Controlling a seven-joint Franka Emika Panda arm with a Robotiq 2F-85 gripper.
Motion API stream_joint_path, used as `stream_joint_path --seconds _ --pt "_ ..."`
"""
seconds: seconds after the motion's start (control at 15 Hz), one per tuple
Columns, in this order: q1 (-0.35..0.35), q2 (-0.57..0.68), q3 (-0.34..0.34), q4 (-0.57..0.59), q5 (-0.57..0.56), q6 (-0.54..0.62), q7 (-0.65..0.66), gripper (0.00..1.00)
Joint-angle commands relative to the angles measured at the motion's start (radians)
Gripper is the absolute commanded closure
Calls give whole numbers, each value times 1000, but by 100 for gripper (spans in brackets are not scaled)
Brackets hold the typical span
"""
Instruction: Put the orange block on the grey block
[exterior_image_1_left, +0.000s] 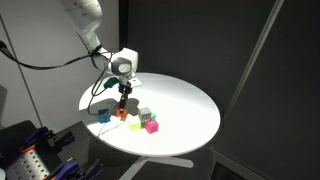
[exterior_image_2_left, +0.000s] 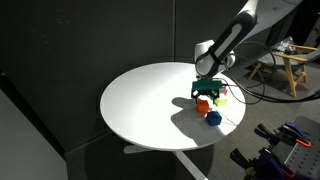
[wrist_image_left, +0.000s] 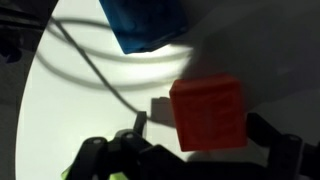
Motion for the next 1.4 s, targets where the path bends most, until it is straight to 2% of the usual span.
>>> stream_joint_path --seconds 0.0,0.07,0.2,0.53,0.73,1.33 --pt "6 11 -11 24 -1 -23 -12 0" --pt "8 14 -13 25 -4 -23 -10 0" --pt "9 17 -14 27 -5 -24 -10 26" --pt "12 5 -11 32 -1 -40 -11 66" --pt "17 -27 -4 31 1 -77 -16 71" --pt "35 -149 11 26 -12 -268 -8 72"
